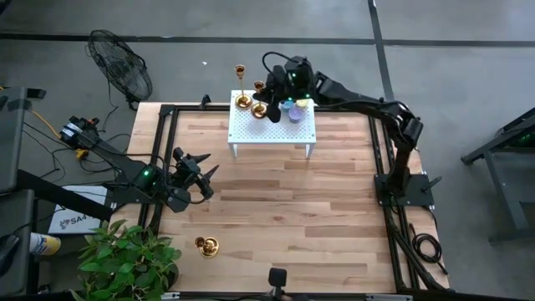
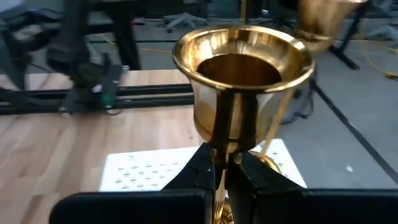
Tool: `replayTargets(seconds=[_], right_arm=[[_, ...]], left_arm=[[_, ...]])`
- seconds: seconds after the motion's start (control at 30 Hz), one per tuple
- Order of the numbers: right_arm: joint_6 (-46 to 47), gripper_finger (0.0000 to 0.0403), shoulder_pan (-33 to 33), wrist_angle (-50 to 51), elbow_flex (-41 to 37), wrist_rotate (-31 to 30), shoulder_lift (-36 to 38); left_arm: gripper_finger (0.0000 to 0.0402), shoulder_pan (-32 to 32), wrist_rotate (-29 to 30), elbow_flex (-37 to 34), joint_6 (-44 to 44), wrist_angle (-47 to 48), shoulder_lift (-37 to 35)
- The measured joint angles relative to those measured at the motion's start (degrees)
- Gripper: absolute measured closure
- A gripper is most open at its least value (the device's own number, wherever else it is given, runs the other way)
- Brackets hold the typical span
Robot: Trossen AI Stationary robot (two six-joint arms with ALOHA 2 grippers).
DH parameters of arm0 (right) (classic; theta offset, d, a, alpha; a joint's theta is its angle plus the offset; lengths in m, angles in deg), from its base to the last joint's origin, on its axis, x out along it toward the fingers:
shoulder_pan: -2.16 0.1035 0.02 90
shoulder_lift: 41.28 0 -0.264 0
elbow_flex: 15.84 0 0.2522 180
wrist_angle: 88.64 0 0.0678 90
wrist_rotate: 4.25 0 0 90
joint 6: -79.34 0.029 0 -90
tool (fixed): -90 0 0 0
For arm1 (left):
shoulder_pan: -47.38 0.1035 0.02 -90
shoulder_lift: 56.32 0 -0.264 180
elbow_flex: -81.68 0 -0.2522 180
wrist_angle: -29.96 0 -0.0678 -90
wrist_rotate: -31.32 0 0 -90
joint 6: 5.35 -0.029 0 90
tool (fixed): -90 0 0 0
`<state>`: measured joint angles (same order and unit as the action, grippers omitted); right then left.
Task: Pick & Place candle stick holders
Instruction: Put the top candle holder on the shelf
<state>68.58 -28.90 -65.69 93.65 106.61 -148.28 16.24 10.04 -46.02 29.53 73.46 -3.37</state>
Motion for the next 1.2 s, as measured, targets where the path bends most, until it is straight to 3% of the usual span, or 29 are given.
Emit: replayTargets(seconds=[0.1,0.8,1.2], right_arm=[[-1.14,0.0395,-0.42,-0.39,0.02,2.44,-0.62],[-0.78,0.0395,-1.59,-0.94,-0.02,2.01,-2.97],[2.54,0.0390,-1.59,-0.90,-0.02,-1.50,-2.97]], left_arm=[[0.0190,0.00,-0.01,0.00,0.00,-0.02,0.00],[0.0190,0.00,-0.16,0.00,0.26,-0.04,0.01],[0.0190,0.00,-0.14,0.00,0.55,-0.04,0.00]])
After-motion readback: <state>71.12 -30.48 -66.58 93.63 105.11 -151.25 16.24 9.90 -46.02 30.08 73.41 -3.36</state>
